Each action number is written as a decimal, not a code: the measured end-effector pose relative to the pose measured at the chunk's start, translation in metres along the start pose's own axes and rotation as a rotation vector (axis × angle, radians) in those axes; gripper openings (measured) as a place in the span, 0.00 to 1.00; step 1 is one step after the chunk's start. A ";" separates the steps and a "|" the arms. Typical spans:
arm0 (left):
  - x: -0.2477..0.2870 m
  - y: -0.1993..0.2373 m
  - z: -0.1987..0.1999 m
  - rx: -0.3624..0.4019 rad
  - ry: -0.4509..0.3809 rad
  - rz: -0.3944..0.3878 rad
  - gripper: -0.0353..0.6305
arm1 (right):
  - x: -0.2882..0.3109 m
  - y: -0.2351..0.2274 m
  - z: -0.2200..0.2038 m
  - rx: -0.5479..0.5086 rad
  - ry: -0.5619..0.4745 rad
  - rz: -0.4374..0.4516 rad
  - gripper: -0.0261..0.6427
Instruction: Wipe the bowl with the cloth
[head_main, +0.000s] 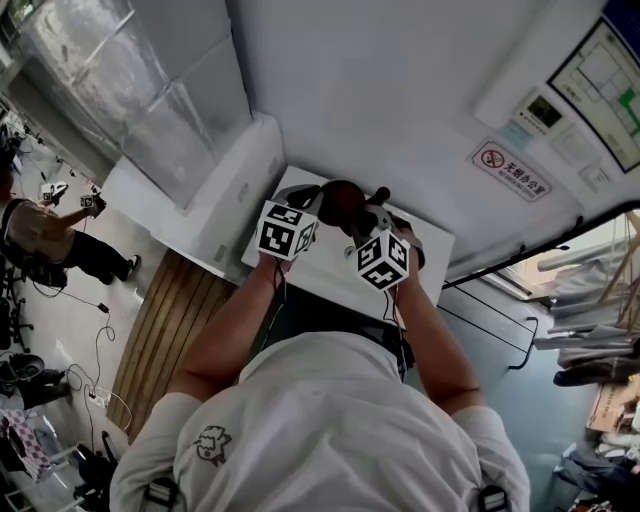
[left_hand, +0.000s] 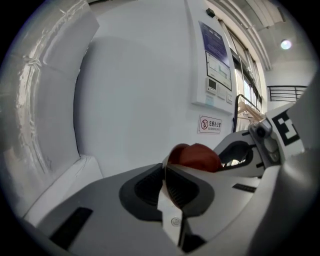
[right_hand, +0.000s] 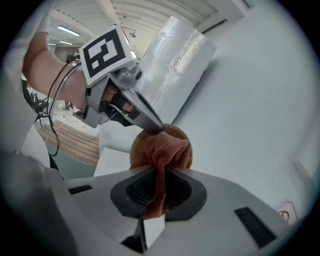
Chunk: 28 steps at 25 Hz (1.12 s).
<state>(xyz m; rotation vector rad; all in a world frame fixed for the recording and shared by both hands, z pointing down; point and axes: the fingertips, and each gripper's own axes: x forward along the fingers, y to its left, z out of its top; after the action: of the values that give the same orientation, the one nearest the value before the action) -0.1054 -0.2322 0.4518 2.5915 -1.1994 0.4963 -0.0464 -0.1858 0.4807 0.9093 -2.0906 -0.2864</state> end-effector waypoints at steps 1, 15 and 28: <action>0.000 -0.002 0.000 -0.003 0.003 -0.009 0.09 | -0.002 -0.008 0.000 0.003 0.000 -0.019 0.11; 0.000 -0.025 0.018 0.032 -0.049 -0.069 0.09 | 0.017 0.021 0.028 -0.038 -0.030 0.039 0.11; 0.007 -0.025 0.000 0.032 0.034 -0.111 0.09 | 0.005 -0.018 0.004 -0.071 0.055 -0.039 0.11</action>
<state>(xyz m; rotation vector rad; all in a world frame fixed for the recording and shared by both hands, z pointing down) -0.0820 -0.2213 0.4523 2.6478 -1.0387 0.5386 -0.0426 -0.2027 0.4721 0.9065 -2.0011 -0.3499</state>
